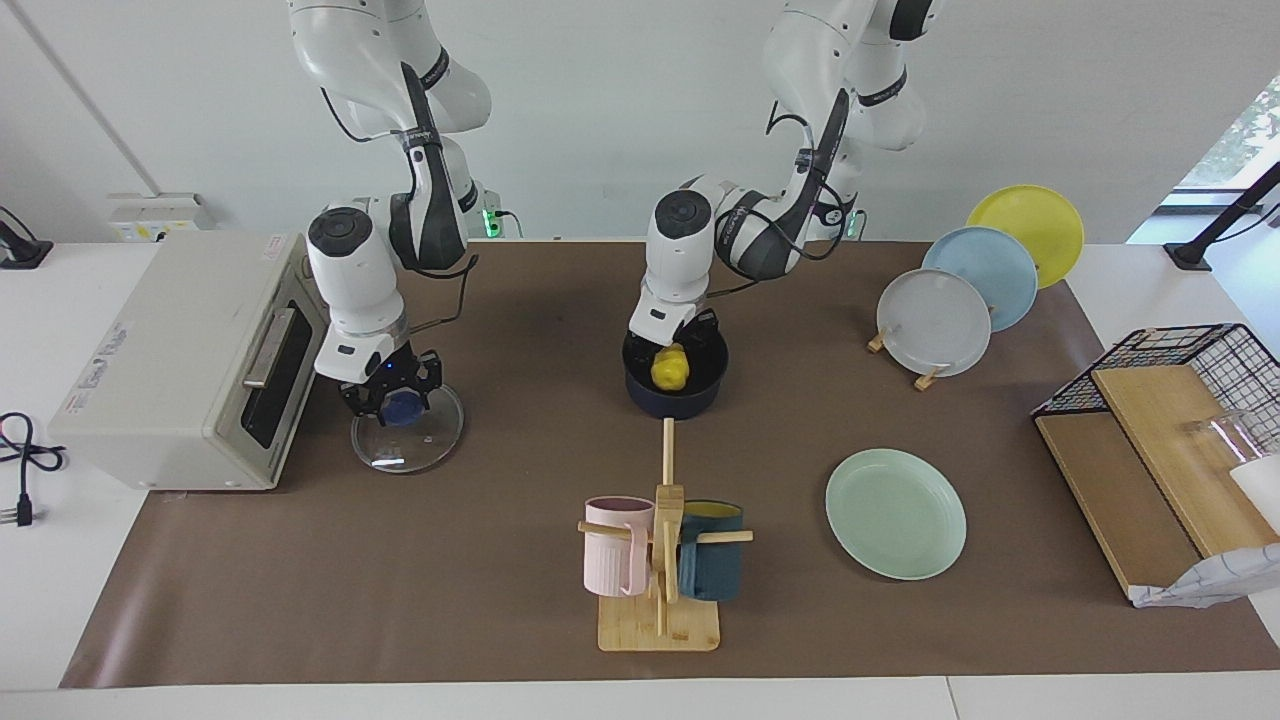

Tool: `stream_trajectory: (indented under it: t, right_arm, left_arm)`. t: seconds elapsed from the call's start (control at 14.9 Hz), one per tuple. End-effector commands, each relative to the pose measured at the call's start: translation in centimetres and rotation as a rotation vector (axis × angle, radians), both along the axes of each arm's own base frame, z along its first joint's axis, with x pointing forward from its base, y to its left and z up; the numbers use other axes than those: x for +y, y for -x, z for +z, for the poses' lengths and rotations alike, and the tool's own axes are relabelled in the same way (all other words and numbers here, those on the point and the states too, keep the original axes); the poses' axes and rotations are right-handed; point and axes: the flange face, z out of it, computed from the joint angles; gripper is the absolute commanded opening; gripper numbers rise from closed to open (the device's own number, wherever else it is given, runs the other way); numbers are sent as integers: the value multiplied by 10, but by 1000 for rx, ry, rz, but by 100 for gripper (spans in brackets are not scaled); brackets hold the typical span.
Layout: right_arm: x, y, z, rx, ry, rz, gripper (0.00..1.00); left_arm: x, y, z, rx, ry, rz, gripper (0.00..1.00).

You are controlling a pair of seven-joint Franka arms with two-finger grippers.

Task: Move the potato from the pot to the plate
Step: 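Carry the potato to the green plate while the right gripper sets down the lid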

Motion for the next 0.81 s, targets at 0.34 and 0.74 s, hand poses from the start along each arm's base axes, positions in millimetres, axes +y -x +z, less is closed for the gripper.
stream_trajectory:
  t: [0.34,0.74]
  right_arm:
    - [0,-1,16,-16,-4,12,100]
    - [27,-29,112,71,-64,-81,100]
  left_arm:
    - [3,4,11,-6,-21,-1,0]
    - [25,-21,116,-28,-7,38,0]
